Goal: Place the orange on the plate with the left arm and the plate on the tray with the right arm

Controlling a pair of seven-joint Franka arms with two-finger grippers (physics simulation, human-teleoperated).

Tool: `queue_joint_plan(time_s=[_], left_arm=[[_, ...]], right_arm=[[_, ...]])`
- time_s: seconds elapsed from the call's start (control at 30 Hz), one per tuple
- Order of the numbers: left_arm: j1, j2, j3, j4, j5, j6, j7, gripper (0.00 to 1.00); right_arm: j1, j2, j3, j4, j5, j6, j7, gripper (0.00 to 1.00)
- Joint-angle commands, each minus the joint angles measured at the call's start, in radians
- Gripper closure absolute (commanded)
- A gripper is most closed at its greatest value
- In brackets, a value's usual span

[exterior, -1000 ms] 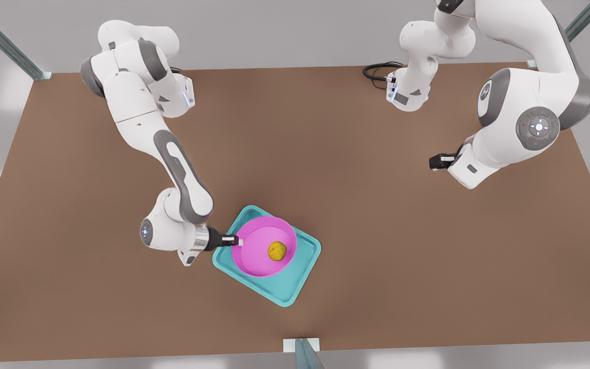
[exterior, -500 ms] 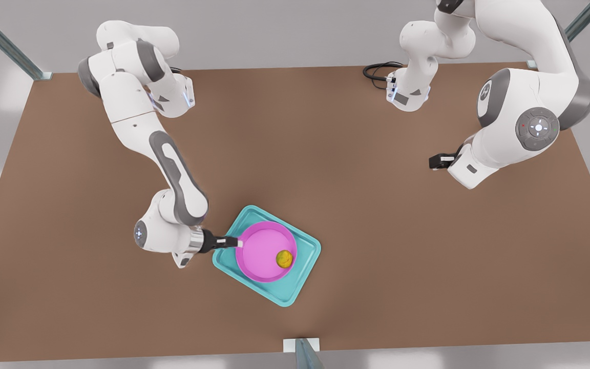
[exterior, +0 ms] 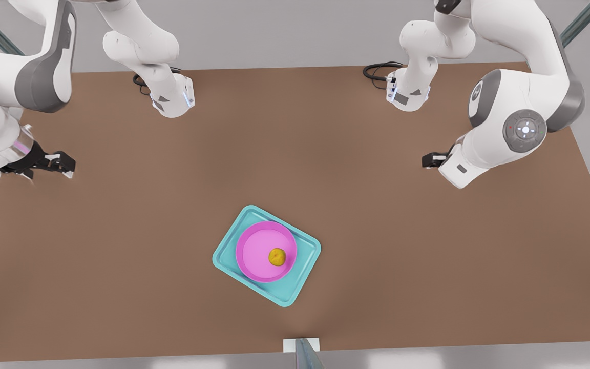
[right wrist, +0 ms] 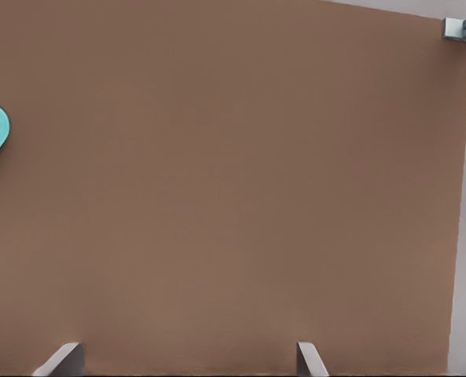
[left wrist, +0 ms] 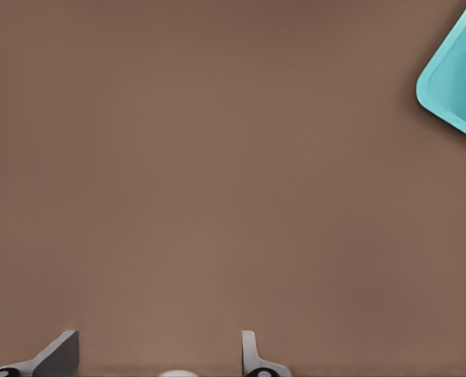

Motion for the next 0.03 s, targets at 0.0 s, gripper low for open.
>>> queue_joint_plan(time_s=[0.0], left_arm=[[0.000, -0.001, 0.000, 0.001, 0.001, -0.012, -0.024, 0.00]], right_arm=[[0.031, -0.001, -0.001, 0.002, -0.032, -0.120, 0.003, 0.00]])
